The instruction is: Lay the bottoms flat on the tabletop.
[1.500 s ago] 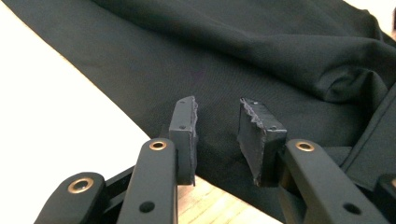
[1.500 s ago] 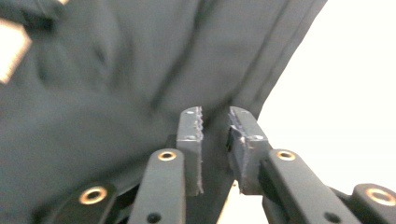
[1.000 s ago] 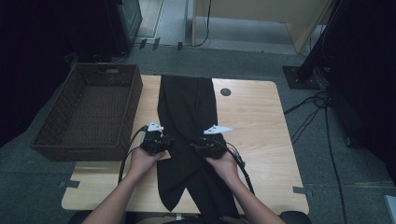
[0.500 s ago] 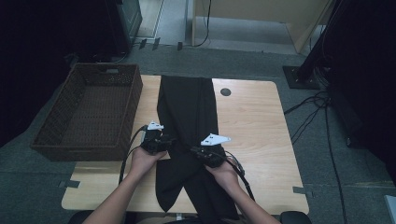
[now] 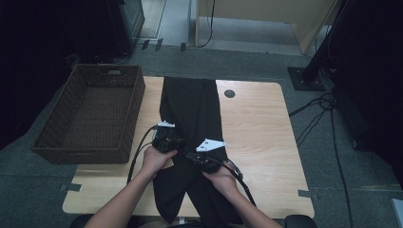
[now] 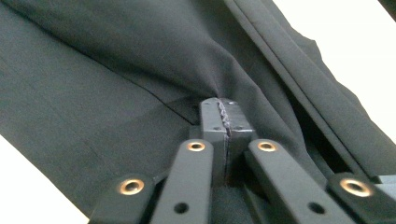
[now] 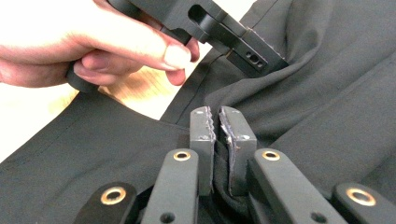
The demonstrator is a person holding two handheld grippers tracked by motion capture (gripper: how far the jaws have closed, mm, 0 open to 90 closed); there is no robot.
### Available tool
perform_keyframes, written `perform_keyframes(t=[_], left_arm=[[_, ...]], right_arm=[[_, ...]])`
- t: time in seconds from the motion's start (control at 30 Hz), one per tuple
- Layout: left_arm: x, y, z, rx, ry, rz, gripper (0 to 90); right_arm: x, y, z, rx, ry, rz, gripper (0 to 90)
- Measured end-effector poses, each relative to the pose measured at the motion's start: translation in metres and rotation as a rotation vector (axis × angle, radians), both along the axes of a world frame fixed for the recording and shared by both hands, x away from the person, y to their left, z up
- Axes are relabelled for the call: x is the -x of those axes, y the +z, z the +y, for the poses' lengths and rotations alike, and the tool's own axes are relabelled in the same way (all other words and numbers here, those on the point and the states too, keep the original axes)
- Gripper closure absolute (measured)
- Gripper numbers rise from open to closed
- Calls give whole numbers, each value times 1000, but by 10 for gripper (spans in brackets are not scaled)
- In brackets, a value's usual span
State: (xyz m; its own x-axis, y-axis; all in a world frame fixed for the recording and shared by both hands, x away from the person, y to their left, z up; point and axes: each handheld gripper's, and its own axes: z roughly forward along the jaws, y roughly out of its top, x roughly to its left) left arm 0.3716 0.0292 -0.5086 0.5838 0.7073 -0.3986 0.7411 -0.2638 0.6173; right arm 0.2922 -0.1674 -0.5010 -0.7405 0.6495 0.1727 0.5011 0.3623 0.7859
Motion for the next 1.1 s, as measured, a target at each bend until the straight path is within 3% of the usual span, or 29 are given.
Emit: perform_keyframes(t=[0.17,0.27,0.37,0.47,0.53,0.6,0.73,0.77,0.8,0.83,0.93,1.0,1.1], left_arm=[[7,11,21,28,34,-34,900],[11,17,32,-22,34,-57,900],[16,20,37,-78,25,-93,900],[16,17,39,-92,26,-85,900],[15,15,39,-100,30,-86,900],[15,14,39,-114,35,-95,900],[10,15,37,-59,57,-76,900],[9,15,34,-50,60,-79,860],[8,15,30,-44,64,-64,738],[7,14,26,-41,76,-53,673],[3,11,16,-77,80,-23,515],[1,7,11,-94,91,-9,458],[-2,6,4,-65,99,8,404]], right_arm=[[1,0,-7,19,-4,-10,788],[-2,-4,-16,9,-19,29,708],[-6,-4,-25,13,-60,33,638],[-13,-2,-35,-21,-110,36,612],[-17,-4,-37,12,-108,52,596],[-18,-8,-37,50,-124,40,574],[-17,-17,-39,77,-120,23,623],[-16,-16,-38,90,-113,10,620],[-16,-16,-37,96,-112,10,609],[-15,-16,-36,99,-114,11,598],[-13,-16,-35,102,-104,11,593],[-10,-16,-34,89,-107,12,592],[-9,-17,-33,86,-107,7,592]])
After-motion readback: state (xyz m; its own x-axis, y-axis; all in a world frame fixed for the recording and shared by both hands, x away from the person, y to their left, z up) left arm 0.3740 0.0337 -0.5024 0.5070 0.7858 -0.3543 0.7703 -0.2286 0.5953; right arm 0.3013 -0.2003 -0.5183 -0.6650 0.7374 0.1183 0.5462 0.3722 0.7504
